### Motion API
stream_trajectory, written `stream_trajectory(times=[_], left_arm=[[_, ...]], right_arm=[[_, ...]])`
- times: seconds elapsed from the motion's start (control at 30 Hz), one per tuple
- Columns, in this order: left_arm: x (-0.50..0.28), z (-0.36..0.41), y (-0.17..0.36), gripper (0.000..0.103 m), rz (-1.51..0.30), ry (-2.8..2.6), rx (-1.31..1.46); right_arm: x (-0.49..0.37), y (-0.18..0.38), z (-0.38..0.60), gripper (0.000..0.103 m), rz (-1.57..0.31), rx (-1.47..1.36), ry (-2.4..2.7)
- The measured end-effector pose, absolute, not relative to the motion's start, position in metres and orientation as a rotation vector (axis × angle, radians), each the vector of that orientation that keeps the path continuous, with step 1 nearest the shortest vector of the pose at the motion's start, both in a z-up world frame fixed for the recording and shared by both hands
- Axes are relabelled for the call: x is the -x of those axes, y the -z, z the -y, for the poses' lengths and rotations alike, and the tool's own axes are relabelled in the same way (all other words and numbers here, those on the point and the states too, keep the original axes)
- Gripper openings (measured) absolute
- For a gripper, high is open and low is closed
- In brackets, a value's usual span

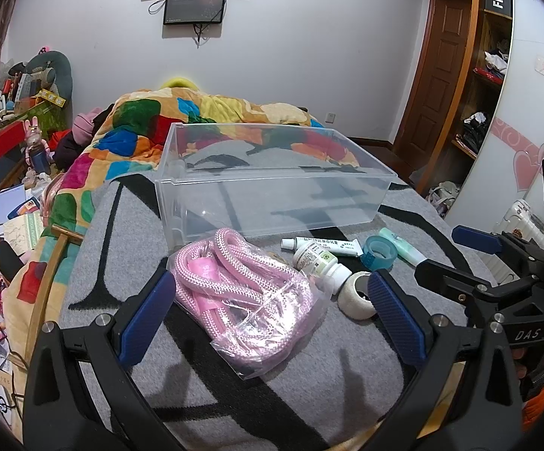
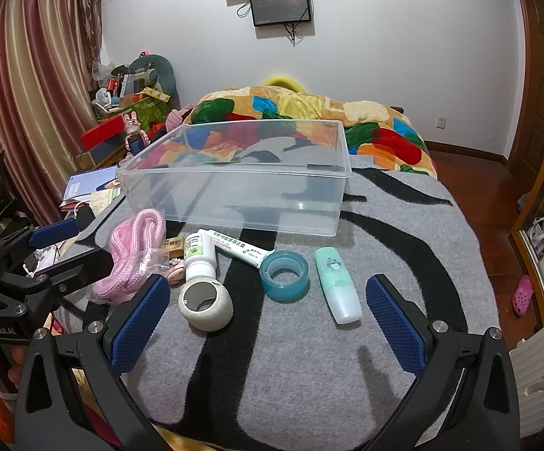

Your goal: Organize objects

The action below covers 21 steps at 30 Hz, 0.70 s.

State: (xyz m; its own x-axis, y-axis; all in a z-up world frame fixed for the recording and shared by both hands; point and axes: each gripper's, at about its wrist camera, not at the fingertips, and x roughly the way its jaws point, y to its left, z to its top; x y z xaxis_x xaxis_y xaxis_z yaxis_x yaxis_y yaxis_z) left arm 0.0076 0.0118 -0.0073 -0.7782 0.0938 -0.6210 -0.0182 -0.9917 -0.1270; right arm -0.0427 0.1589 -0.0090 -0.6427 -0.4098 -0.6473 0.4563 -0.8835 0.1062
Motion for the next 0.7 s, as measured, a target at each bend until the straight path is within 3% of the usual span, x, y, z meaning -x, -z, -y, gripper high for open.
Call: stream_trajectory(times=[0.7], left_arm=[[-0.0085, -0.0121, 0.0068, 0.103, 0.180, -2.890, 1.028]], right_arm=[[0.0412, 0.0087, -0.1577, 0.103, -0.088, -0.960, 2.477]])
